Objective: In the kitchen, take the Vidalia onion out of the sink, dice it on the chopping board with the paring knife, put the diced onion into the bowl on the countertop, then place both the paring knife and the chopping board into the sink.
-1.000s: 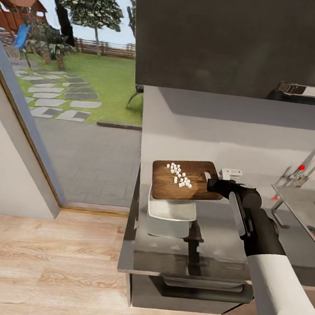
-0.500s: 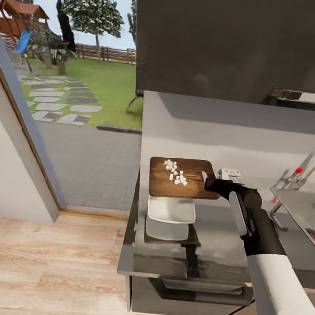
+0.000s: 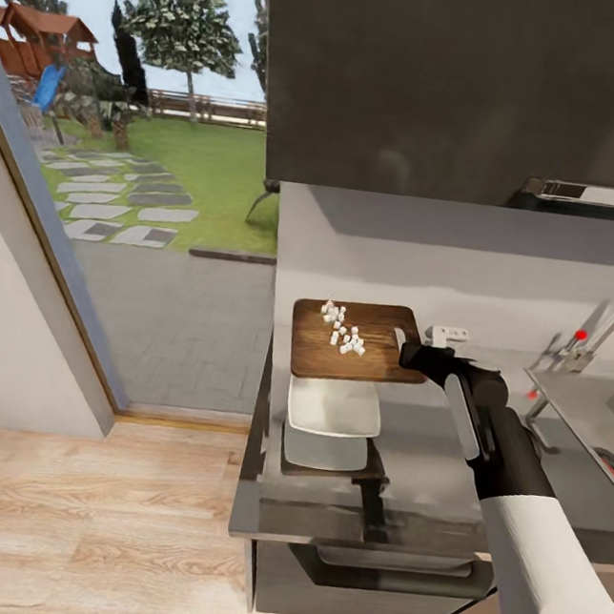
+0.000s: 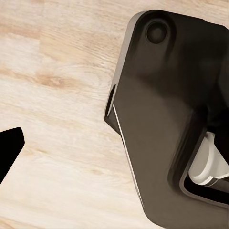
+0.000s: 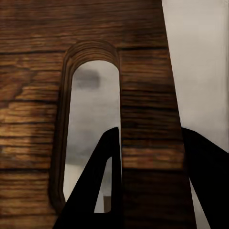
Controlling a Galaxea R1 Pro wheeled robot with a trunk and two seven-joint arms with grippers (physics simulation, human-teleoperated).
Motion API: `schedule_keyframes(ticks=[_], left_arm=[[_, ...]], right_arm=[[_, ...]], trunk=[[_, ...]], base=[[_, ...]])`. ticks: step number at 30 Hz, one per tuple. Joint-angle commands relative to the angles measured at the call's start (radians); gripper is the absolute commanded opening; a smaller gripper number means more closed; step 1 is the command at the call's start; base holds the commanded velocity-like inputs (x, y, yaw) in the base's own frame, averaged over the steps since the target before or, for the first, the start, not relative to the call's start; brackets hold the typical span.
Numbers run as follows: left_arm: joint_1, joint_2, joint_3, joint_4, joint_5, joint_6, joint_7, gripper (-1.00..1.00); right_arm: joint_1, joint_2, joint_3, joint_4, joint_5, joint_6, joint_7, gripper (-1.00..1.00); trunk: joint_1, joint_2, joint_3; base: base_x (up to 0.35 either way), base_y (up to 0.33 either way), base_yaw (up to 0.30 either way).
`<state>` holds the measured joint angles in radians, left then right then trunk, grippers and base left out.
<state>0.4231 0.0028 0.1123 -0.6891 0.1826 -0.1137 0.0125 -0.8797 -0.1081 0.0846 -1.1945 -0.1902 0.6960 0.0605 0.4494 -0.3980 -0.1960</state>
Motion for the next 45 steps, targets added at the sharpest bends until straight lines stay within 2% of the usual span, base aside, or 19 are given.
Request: schedule_keyframes(ticks=[1,4,10,17,22,27,31,37,39,42,45], left_arm=[[0.0,0.0,-0.002,-0.001,0.009,-0.001,0.001,1.0],[0.0,0.0,-0.002,-0.001,0.009,-0.001,0.001,1.0],[0.0,0.0,-0.002,-0.001,0.009,-0.001,0.001,1.0],[0.0,0.0,-0.002,-0.001,0.009,-0.001,0.001,1.0],[0.0,0.0,-0.002,-0.001,0.009,-0.001,0.001,1.0],[0.0,0.0,-0.002,-0.001,0.009,-0.001,0.001,1.0],[0.0,0.0,-0.002,0.002,0.009,-0.001,0.001,1.0],[0.0,0.0,-0.002,0.003,0.009,-0.001,0.001,1.0],[0.0,0.0,-0.002,0.003,0.009,-0.001,0.001,1.0],[0.0,0.0,-0.002,0.003,0.009,-0.001,0.001,1.0],[0.0,0.0,-0.002,0.003,0.009,-0.001,0.001,1.0]], right_arm=[[-0.001,-0.001,0.001,0.001,-0.004,-0.003,0.0,-1.0],[-0.001,-0.001,0.001,0.005,-0.005,-0.011,0.001,-1.0],[-0.001,-0.001,0.001,0.047,-0.007,-0.121,0.0,-1.0],[0.0,-0.001,0.002,0.081,-0.007,-0.138,0.007,-1.0],[-0.001,-0.001,0.003,0.124,-0.008,-0.224,0.007,-1.0],[-0.001,-0.001,0.003,0.136,-0.006,-0.243,0.008,-1.0],[-0.001,-0.001,0.003,0.168,-0.006,-0.307,0.007,-1.0],[-0.001,-0.001,0.003,0.181,-0.005,-0.323,0.009,-1.0],[-0.001,-0.001,0.003,0.195,-0.005,-0.348,0.01,-1.0],[-0.001,-0.001,0.004,0.241,-0.007,-0.429,0.01,-1.0],[-0.001,-0.001,0.004,0.251,-0.008,-0.453,0.01,-1.0]], trunk=[[0.001,-0.002,-0.002],[0.001,-0.002,-0.002],[0.001,-0.002,-0.002],[0.001,-0.002,-0.002],[0.001,-0.002,-0.002],[0.001,-0.002,-0.002],[0.001,-0.002,-0.002],[0.001,-0.002,-0.002],[0.001,-0.002,-0.002],[0.001,-0.002,-0.002],[0.001,-0.002,-0.002]], base=[[0.0,0.0,0.0],[0.0,0.0,0.0],[0.0,0.0,0.0],[0.0,0.0,0.0],[0.0,0.0,0.0],[0.0,0.0,0.0],[0.0,0.0,0.0],[0.0,0.0,0.0],[0.0,0.0,0.0],[0.0,0.0,0.0],[0.0,0.0,0.0]])
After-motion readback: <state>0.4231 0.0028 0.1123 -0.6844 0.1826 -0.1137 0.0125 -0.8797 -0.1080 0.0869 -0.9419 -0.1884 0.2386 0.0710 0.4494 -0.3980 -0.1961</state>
